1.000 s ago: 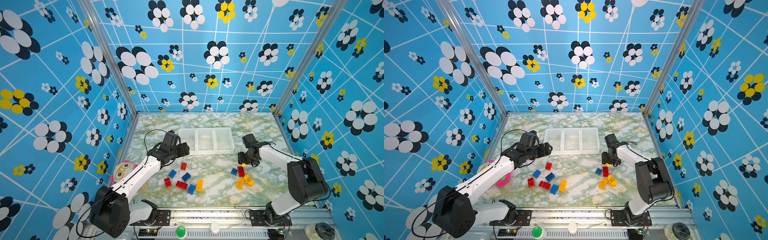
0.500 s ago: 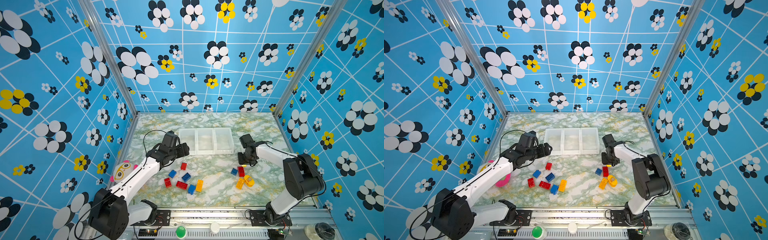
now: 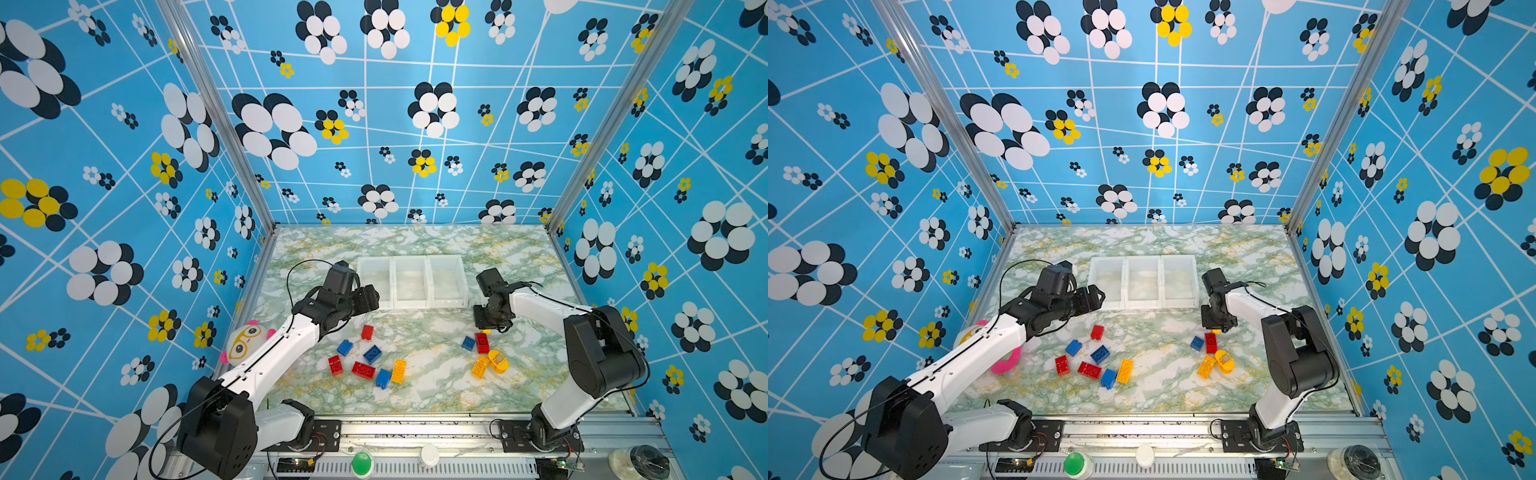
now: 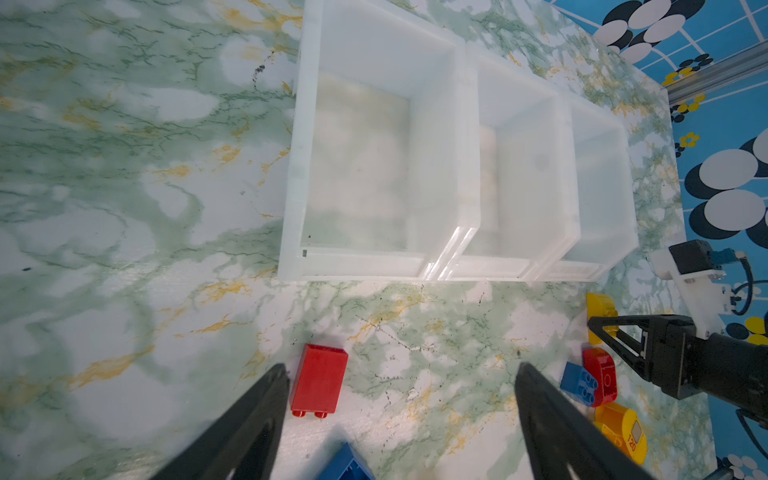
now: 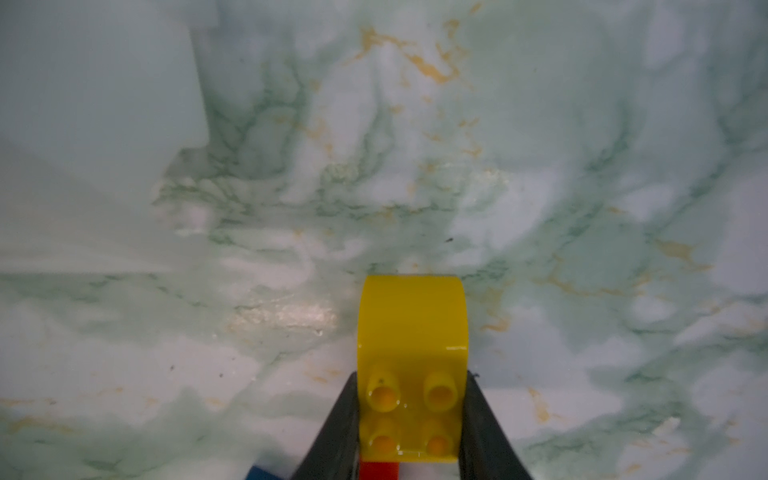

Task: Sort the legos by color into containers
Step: 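Close the right gripper on the yellow brick and lift it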

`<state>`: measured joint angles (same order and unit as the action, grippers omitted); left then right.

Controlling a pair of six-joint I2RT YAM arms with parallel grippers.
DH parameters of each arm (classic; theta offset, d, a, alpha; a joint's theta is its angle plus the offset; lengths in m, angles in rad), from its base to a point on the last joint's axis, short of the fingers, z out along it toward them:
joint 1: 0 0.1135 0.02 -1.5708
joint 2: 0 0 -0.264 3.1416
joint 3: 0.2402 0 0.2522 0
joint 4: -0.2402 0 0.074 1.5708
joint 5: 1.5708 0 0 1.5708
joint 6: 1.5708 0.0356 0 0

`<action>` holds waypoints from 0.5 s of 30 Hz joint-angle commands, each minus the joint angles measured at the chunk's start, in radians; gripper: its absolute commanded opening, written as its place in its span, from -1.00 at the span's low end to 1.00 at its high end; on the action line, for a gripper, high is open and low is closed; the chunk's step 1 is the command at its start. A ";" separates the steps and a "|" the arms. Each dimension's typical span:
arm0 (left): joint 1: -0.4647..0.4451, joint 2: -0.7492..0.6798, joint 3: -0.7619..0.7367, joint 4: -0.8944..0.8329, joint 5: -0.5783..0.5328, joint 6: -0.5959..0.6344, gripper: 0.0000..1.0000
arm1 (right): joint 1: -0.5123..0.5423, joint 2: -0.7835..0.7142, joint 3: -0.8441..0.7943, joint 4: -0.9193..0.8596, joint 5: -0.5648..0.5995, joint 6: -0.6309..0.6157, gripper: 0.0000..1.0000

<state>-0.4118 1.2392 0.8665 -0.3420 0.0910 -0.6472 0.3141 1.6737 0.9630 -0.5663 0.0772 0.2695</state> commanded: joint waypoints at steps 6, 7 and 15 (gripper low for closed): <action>0.018 -0.016 -0.016 0.007 0.021 -0.008 0.73 | 0.008 -0.074 0.029 -0.039 0.025 0.011 -0.78; 0.018 -0.014 -0.017 0.006 0.021 -0.007 0.74 | 0.008 -0.082 0.032 -0.044 0.026 0.012 -0.78; 0.020 -0.016 -0.014 0.005 0.027 -0.004 0.75 | 0.008 -0.173 0.053 -0.096 0.016 0.031 -0.78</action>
<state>-0.3992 1.2392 0.8574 -0.3424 0.1062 -0.6472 0.3141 1.5429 0.9901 -0.6044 0.0849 0.2783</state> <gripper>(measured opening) 0.873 0.336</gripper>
